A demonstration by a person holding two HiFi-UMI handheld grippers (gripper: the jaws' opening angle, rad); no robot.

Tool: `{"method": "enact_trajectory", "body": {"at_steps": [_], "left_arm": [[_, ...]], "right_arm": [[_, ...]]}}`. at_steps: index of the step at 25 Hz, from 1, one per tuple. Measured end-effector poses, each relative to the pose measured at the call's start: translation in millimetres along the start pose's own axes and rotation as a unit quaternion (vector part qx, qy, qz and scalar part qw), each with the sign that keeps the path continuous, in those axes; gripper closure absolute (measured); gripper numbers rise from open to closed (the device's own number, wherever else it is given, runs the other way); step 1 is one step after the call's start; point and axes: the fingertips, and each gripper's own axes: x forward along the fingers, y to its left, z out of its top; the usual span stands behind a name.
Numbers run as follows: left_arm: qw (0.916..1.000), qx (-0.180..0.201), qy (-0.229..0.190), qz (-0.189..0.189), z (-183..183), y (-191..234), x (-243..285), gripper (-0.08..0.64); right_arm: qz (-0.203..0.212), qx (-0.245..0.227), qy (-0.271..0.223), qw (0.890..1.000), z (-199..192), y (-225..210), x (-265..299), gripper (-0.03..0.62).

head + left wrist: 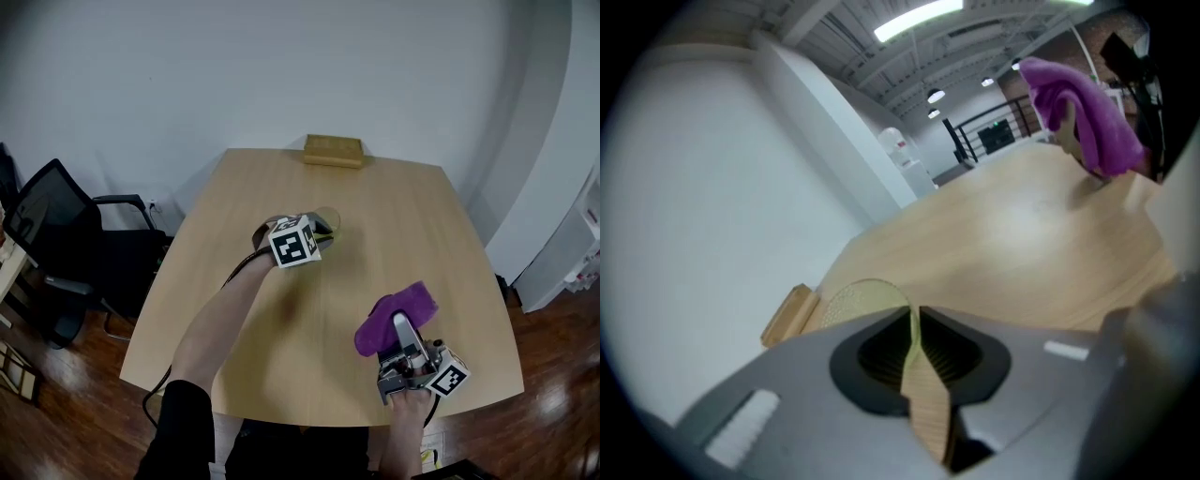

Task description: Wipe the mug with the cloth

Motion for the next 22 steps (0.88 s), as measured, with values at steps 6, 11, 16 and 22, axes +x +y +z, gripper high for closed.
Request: {"method": "enact_trajectory", "body": {"at_steps": [6,11,16,22], "left_arm": [[0.8711,-0.333,-0.356,-0.058,55,-26,-118,0.517],[0.7487,-0.441,-0.490,-0.066,68,-73,-207,0.517],[0.7533,-0.412,-0.512,-0.022,82,-124,-238,0.517],[0.7631,-0.367,-0.532,0.010,92,-157,-239,0.517]], "right_arm": [[-0.009,-0.024,0.013,1.000,-1,4,-1,0.534],[-0.025,-0.094,0.043,0.994,-2,20,14,0.535],[-0.045,-0.183,0.091,0.978,-19,43,51,0.535],[-0.123,-0.294,0.111,0.941,0,40,71,0.535]]}}
